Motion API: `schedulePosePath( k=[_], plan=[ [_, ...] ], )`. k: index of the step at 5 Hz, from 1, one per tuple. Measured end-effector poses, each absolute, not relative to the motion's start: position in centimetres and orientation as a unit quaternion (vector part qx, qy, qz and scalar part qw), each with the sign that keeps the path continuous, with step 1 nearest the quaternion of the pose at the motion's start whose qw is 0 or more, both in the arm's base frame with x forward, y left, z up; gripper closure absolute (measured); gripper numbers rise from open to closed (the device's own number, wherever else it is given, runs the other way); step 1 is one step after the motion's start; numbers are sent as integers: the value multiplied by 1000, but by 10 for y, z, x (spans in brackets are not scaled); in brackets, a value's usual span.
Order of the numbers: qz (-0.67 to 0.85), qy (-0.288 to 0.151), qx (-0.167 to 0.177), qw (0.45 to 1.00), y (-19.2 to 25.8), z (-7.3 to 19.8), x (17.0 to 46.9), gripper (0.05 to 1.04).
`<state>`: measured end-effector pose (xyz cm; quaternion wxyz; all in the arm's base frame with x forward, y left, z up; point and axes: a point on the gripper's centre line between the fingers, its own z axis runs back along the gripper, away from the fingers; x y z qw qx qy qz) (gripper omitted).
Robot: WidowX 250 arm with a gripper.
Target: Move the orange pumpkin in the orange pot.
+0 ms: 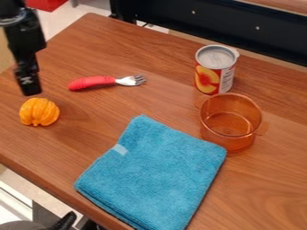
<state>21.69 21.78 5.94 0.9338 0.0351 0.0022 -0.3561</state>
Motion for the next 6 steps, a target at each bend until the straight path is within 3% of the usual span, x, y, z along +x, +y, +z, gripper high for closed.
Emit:
schedulePosePath(
  k=[1,3,6],
  plan=[
    [-448,-1,24,894,226,59,204,83],
    [-465,-26,24,884,220,40,208,83],
    [-470,-13,30,882,203,7,208,123]
  ],
)
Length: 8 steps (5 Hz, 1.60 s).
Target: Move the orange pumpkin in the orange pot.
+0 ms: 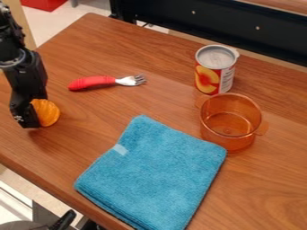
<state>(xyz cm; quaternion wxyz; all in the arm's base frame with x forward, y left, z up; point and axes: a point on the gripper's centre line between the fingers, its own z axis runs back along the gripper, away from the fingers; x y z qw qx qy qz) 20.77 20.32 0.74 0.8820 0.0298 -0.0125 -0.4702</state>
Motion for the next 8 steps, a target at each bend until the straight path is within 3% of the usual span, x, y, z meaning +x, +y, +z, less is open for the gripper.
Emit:
schedulePosePath(
  k=[1,3,4,5,8],
  plan=[
    [-455,-14,40,890,204,4,211,204],
    [-395,-28,45,917,202,4,218,218],
    [-279,-20,25,960,181,11,225,218],
    [-165,-80,60,981,156,47,254,218],
    [-58,-41,22,997,48,86,266,218]
  ],
)
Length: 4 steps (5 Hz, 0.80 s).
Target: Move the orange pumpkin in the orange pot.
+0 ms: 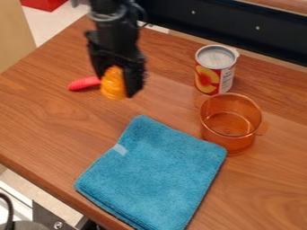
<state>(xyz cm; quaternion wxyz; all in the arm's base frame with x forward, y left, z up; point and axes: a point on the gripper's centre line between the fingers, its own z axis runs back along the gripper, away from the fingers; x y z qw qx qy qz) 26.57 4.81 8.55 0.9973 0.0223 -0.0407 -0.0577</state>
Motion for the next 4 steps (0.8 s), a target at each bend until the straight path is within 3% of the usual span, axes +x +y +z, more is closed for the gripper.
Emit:
schedulePosePath(
  k=[2,4],
  plan=[
    [-23,-47,23,998,-11,89,279,218],
    [11,-29,18,999,-57,72,310,218]
  ],
)
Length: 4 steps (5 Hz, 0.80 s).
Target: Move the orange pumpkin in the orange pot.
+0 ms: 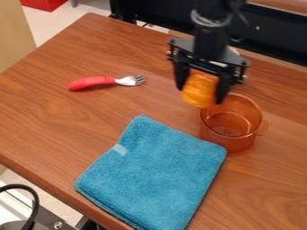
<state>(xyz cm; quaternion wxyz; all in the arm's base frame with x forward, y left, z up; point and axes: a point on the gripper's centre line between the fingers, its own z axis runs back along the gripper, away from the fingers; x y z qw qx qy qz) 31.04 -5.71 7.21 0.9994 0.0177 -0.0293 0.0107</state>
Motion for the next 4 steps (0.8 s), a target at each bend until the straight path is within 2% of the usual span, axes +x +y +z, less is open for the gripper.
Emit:
schedulePosePath(
  k=[2,3,4],
  plan=[
    [2,-28,-7,1000,-83,50,313,218],
    [5,-31,-23,999,-87,48,314,218],
    [13,-35,-25,999,-88,48,316,158]
  ],
)
